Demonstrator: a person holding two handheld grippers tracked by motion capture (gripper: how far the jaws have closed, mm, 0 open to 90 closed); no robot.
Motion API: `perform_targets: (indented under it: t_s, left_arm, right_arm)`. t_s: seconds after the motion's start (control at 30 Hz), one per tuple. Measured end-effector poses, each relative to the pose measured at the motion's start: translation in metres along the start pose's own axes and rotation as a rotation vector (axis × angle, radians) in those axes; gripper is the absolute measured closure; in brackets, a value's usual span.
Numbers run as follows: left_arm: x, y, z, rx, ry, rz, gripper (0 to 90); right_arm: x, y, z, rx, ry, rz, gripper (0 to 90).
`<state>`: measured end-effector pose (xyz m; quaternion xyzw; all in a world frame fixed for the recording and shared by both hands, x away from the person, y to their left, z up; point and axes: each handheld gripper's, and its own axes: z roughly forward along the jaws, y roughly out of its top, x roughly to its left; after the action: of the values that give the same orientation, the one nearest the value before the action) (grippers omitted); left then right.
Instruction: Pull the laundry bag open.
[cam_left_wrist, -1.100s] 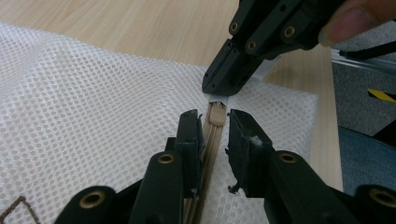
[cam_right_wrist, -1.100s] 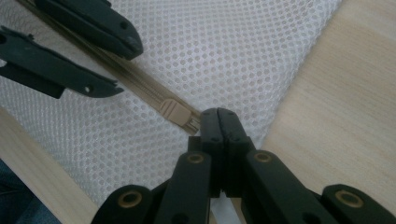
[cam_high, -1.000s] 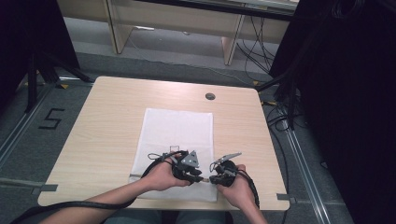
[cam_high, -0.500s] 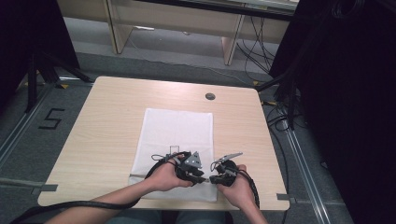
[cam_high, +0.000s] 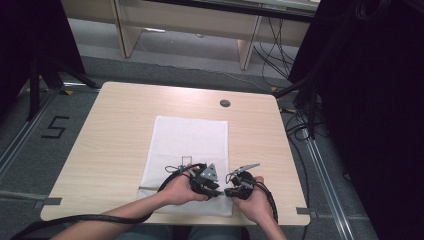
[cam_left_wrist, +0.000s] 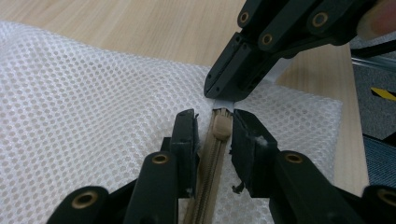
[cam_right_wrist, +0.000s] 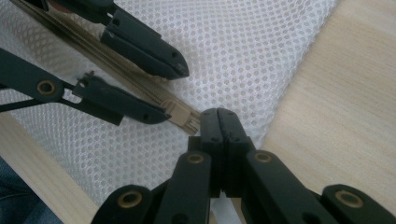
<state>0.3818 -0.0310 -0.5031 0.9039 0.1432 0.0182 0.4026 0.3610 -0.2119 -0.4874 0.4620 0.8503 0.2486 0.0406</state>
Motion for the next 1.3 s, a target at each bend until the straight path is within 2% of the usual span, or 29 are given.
perform_targets:
  t_s: [0.03,0.07,0.1,0.13,0.17,0.23,0.33,0.37,0.5,0.57,0.6,0.63,0.67,0.8,0.97,1.0,1.07,1.1,1.13,1.27,1.3]
  left_arm:
    - [-0.0010,0.0008,0.0001,0.005,0.006,0.028,69.7]
    - [-0.0027,0.0006,0.0009,0.001,0.001,0.011,69.7]
    - [-0.0027,0.0006,0.0009,0.001,0.001,0.011,69.7]
    - [-0.0022,0.0012,0.0014,0.006,0.003,0.036,69.7]
    - [-0.0036,0.0010,0.0022,0.003,0.000,0.017,69.7]
    - [-0.0035,0.0014,0.0026,0.001,0.002,0.030,69.9]
    - [-0.0033,0.0020,0.0025,-0.001,0.002,0.028,70.0]
    - [-0.0036,0.0020,0.0030,-0.001,0.000,0.013,70.0]
    - [-0.0031,0.0027,0.0046,0.004,-0.002,0.012,70.1]
    - [-0.0029,0.0034,0.0060,0.005,-0.004,0.031,70.5]
    - [-0.0040,0.0032,0.0074,0.003,-0.003,0.020,70.6]
    - [-0.0039,0.0036,0.0078,0.009,-0.001,0.040,70.8]
    - [-0.0052,0.0031,0.0088,0.012,0.003,0.030,71.5]
    - [-0.0063,0.0028,0.0093,0.012,0.007,0.035,75.8]
    - [-0.0076,0.0042,0.0084,0.032,0.023,0.069,79.9]
    - [-0.0072,0.0050,0.0081,0.033,0.025,0.087,80.1]
    - [-0.0084,0.0050,0.0076,0.038,0.026,0.080,80.5]
    - [-0.0084,0.0054,0.0073,0.036,0.026,0.090,80.7]
    - [-0.0084,0.0054,0.0073,0.036,0.026,0.090,80.9]
    - [-0.0094,0.0062,0.0057,0.038,0.022,0.094,81.1]
    - [-0.0087,0.0065,0.0050,0.041,0.022,0.114,81.1]
  right_arm:
    - [0.0000,0.0000,0.0000,0.000,0.000,0.001,90.0]
    - [0.0000,0.0000,0.0000,0.001,0.000,0.001,90.0]
    - [0.0000,0.0000,0.0000,0.001,0.000,0.001,90.0]
    - [0.0000,0.0001,0.0000,0.001,0.000,0.001,90.0]
    - [0.0000,0.0001,0.0000,0.001,0.000,0.001,90.0]
    - [0.0001,-0.0002,0.0002,-0.004,-0.001,0.003,90.0]
    - [0.0000,-0.0001,0.0000,-0.003,0.000,0.002,90.0]
    - [-0.0001,0.0000,0.0000,-0.002,0.000,0.002,90.0]
    - [0.0000,0.0001,-0.0001,0.003,0.000,0.004,90.0]
    - [0.0004,0.0001,-0.0001,0.003,-0.002,0.005,90.0]
    - [0.0003,0.0002,-0.0001,0.003,-0.002,0.004,90.0]
    - [0.0001,0.0001,-0.0001,0.003,-0.001,0.005,90.0]
    - [0.0000,0.0000,-0.0001,0.001,0.001,0.006,90.0]
    - [0.0000,-0.0001,0.0000,-0.001,0.002,0.008,90.0]
    - [-0.0001,-0.0001,0.0000,-0.001,0.002,0.008,90.0]
    - [-0.0001,0.0000,0.0000,0.000,0.002,0.008,90.0]
    - [0.0002,-0.0001,-0.0005,0.001,0.005,0.008,90.0]
    - [-0.0002,-0.0001,0.0000,-0.003,0.004,0.004,90.0]
    - [0.0005,-0.0002,-0.0005,0.006,0.002,0.017,90.0]
    - [0.0002,0.0004,-0.0002,0.002,-0.002,-0.001,90.0]
    - [0.0003,0.0004,-0.0002,0.003,-0.002,-0.002,90.0]
